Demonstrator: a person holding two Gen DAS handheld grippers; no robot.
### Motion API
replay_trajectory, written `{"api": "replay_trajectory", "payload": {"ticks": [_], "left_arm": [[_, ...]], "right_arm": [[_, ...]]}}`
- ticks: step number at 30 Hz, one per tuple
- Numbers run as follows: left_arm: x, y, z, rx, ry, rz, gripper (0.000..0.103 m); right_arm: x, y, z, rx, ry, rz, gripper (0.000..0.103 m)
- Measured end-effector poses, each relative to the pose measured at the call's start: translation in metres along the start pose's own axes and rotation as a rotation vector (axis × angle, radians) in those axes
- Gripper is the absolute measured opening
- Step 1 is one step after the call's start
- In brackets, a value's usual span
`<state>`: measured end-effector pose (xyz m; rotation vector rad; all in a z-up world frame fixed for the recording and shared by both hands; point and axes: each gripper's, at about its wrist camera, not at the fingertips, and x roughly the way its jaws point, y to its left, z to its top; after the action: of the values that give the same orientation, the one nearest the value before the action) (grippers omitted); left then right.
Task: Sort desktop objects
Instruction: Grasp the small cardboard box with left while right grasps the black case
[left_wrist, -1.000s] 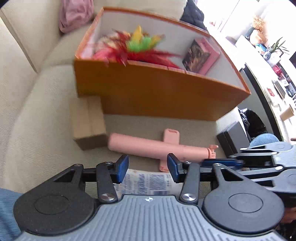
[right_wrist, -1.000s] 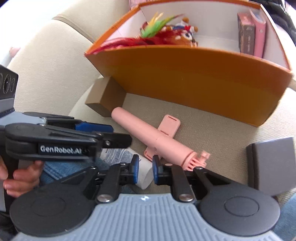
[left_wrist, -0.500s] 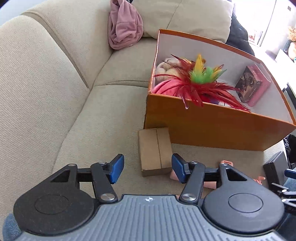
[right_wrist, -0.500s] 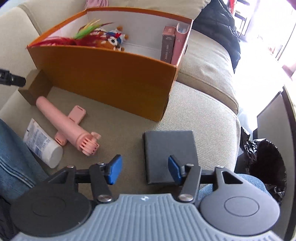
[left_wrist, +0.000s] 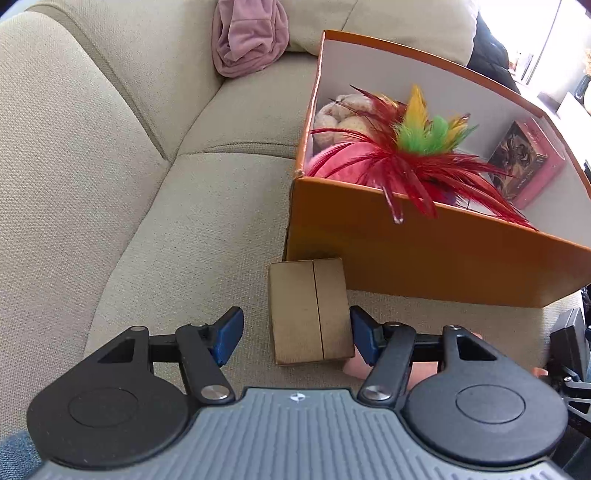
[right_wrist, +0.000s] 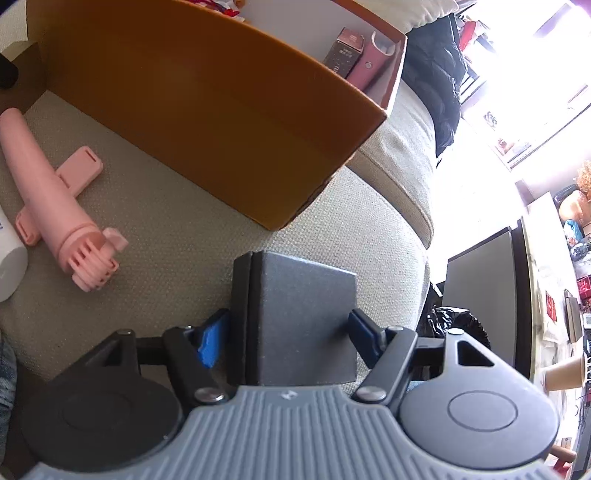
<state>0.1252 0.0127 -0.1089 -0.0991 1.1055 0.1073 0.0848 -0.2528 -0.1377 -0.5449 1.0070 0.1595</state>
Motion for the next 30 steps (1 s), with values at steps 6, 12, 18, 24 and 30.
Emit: {"api": "replay_trajectory", "payload": {"ticks": [6, 12, 18, 24, 30], "left_arm": [[-0.002, 0.004, -0.002, -0.026, 0.006, -0.042, 0.054], [-0.005, 0.008, -0.005, -0.036, 0.011, -0.048, 0.052], [-0.001, 0.004, -0.001, -0.014, 0.023, -0.033, 0.053], [0.001, 0.005, -0.001, -0.018, 0.020, -0.032, 0.052], [-0.024, 0.005, -0.010, -0.008, -0.029, -0.024, 0.052]], "right_arm": [[-0.030, -0.035, -0.002, 0.136, -0.056, 0.073, 0.045], [-0.056, -0.070, 0.003, 0.421, -0.110, 0.406, 0.040], [-0.039, -0.066, 0.001, 0.494, -0.014, 0.409, 0.041], [-0.036, -0.065, 0.003, 0.464, 0.008, 0.359, 0.038], [-0.049, -0.076, -0.010, 0.499, -0.032, 0.389, 0.037]]}}
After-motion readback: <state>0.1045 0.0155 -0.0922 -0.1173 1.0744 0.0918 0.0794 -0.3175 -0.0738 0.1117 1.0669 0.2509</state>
